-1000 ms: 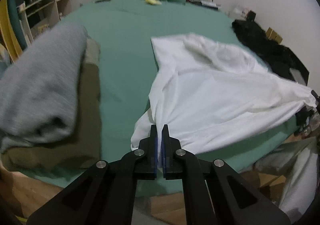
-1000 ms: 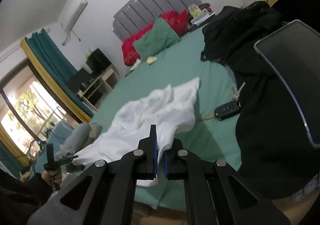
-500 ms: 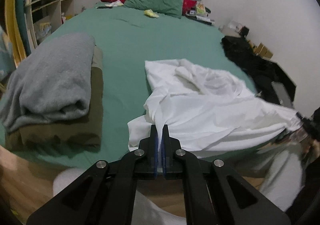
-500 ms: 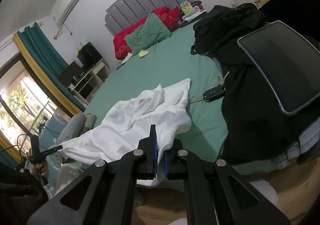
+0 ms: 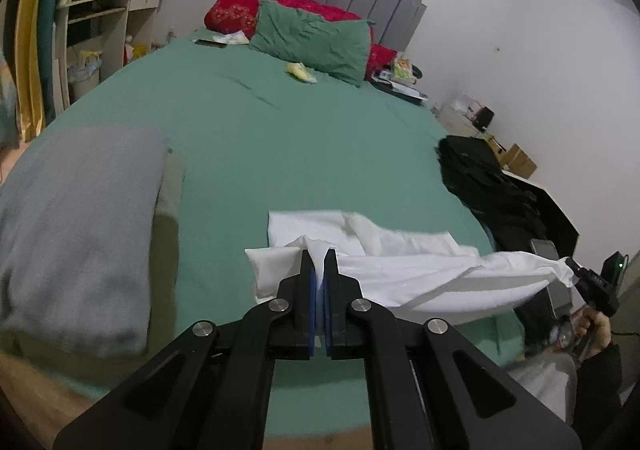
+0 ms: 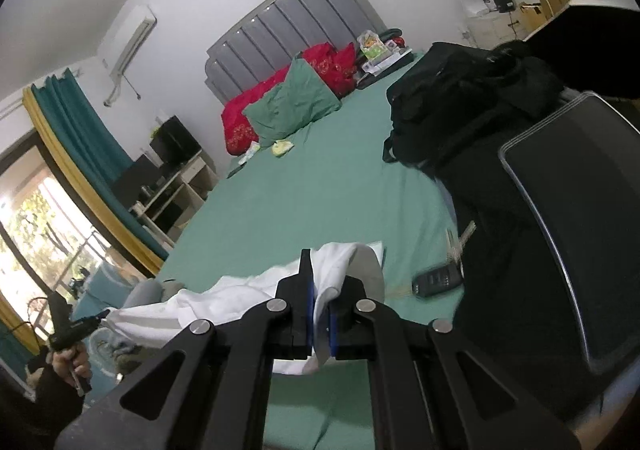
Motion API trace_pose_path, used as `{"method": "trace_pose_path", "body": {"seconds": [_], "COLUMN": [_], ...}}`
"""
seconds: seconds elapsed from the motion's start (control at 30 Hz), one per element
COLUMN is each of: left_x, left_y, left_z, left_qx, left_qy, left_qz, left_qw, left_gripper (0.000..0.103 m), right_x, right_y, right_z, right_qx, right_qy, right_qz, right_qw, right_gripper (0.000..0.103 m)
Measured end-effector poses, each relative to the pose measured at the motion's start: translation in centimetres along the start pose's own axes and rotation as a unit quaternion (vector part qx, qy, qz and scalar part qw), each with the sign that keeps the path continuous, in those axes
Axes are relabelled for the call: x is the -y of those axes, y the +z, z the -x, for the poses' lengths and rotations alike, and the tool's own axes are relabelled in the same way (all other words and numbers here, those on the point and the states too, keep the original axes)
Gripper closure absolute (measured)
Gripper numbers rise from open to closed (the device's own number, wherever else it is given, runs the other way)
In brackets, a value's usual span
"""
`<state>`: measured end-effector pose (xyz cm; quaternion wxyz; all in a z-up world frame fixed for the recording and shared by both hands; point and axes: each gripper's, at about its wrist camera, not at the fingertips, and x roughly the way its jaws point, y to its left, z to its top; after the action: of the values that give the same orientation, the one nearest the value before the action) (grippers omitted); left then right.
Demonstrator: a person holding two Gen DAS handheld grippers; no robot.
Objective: Fold large clothes
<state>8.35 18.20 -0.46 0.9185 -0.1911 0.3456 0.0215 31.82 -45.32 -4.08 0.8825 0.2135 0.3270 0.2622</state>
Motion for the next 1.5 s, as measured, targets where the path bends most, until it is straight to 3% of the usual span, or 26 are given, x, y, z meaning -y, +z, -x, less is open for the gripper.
{"method": "trace_pose_path", "body": {"seconds": [0.3,0.53,0.6,0.67,0.7,0.83,0.9,1.0,1.07,1.13,1.2,1.27,1.33,1.5], "left_x": [-2.5,-5.8,-6.2,-6.3,-6.3,-4.8,-2.3,2.1,5.9,8.4,10.5,11.2,11.4,11.0], "left_y": [4.4,5.8,5.9,5.9,5.8,5.5,5.0,3.7,1.5,0.0,-1.3,-1.8,-2.0,-1.2], "left_z": [-11.4,-20.1,-21.7,-21.7,-21.3,-18.2,-16.8,-17.7,-18.7,-19.3,-20.7,-21.9,-23.3,-25.0], "left_qx": [-0.027,-0.062,-0.072,-0.063,-0.052,-0.012,-0.002,-0.065,-0.115,-0.136,-0.155,-0.158,-0.175,-0.181], "left_qy": [0.027,0.065,0.079,0.091,0.091,0.11,0.089,0.041,0.03,0.014,0.025,0.051,0.064,0.097], "left_qz": [0.055,0.108,0.109,0.109,0.111,0.081,0.035,-0.056,-0.133,-0.183,-0.228,-0.244,-0.243,-0.245], "left_qw": [0.9978,0.9901,0.9882,0.9879,0.9882,0.9905,0.9954,0.9955,0.984,0.9737,0.961,0.9555,0.9522,0.9474], "left_gripper": [0.099,0.098,0.087,0.043,0.034,0.033,0.033,0.033,0.033,0.033,0.033,0.033,0.033,0.033], "right_x": [3.3,6.4,7.0,7.1,6.9,4.6,3.0,0.5,-2.1,-4.7,-6.6,-7.3,-7.6,-8.5], "right_y": [4.9,5.7,5.7,5.9,6.0,6.1,5.6,4.0,1.7,-1.5,-4.8,-6.8,-7.5,-6.3], "right_z": [-11.8,-20.7,-22.4,-23.0,-22.8,-20.0,-19.0,-19.4,-20.3,-21.5,-22.4,-23.5,-24.5,-26.7], "right_qx": [-0.045,-0.076,-0.089,-0.085,-0.076,-0.036,-0.02,-0.055,-0.109,-0.167,-0.197,-0.215,-0.218,-0.216], "right_qy": [-0.011,-0.042,-0.079,-0.122,-0.139,-0.164,-0.146,-0.067,-0.023,-0.011,-0.025,-0.057,-0.08,-0.095], "right_qz": [-0.018,-0.046,-0.044,-0.024,-0.014,0.044,0.079,0.117,0.173,0.253,0.338,0.375,0.388,0.385], "right_qw": [0.999,0.995,0.992,0.989,0.987,0.985,0.986,0.989,0.979,0.953,0.92,0.9,0.892,0.892], "right_gripper": [0.097,0.092,0.075,0.03,0.024,0.024,0.022,0.022,0.022,0.022,0.022,0.022,0.022,0.022]}}
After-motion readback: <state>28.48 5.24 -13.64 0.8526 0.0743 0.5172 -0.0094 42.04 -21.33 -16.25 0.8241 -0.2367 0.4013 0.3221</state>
